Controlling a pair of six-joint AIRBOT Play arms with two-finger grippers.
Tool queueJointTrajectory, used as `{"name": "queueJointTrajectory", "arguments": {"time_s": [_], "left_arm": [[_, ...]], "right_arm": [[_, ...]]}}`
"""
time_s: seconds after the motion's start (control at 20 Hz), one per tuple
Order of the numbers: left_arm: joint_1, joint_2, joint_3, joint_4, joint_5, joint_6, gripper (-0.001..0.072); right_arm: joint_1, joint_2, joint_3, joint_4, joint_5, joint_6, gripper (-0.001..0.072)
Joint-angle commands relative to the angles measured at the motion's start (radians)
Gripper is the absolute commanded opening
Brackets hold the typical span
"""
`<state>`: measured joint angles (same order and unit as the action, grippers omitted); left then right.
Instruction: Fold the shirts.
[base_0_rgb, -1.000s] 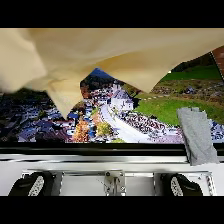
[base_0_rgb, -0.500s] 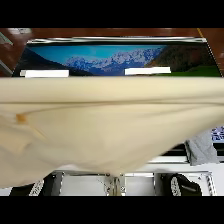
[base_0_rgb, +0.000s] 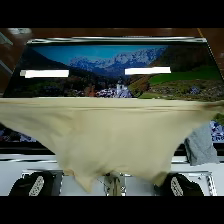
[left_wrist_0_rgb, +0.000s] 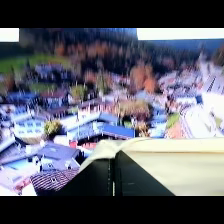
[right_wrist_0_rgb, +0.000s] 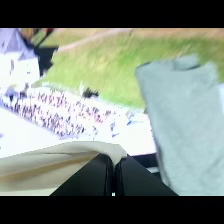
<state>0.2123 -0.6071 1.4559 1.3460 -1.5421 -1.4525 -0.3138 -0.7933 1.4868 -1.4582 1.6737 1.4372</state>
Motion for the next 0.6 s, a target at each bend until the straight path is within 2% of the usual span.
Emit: {"name": "queueJointTrajectory", "arguments": {"time_s": [0.0, 0.1, 0.3, 0.45, 0.55], "left_arm": [[0.0, -0.116, -0.248, 0.003, 0.219, 0.001, 0.0032], [-0.001, -0.253, -0.285, -0.032, 0.343, 0.032, 0.0033], [-0.001, -0.517, -0.28, -0.208, 0.603, 0.133, 0.0032], [-0.003, -0.653, -0.28, -0.328, 0.812, 0.133, 0.0033], [-0.017, -0.723, -0.28, -0.353, 0.917, 0.133, 0.0033]], "right_arm": [[0.008, -0.174, -0.204, 0.042, -0.215, -0.002, 0.0063], [0.061, -0.327, -0.219, 0.035, -0.381, -0.002, 0.0063], [0.229, -0.558, -0.219, 0.035, -0.797, 0.021, 0.0063], [0.289, -0.657, -0.218, 0.036, -1.117, 0.111, 0.0063], [0.294, -0.711, -0.219, 0.052, -1.278, 0.16, 0.0063]]}}
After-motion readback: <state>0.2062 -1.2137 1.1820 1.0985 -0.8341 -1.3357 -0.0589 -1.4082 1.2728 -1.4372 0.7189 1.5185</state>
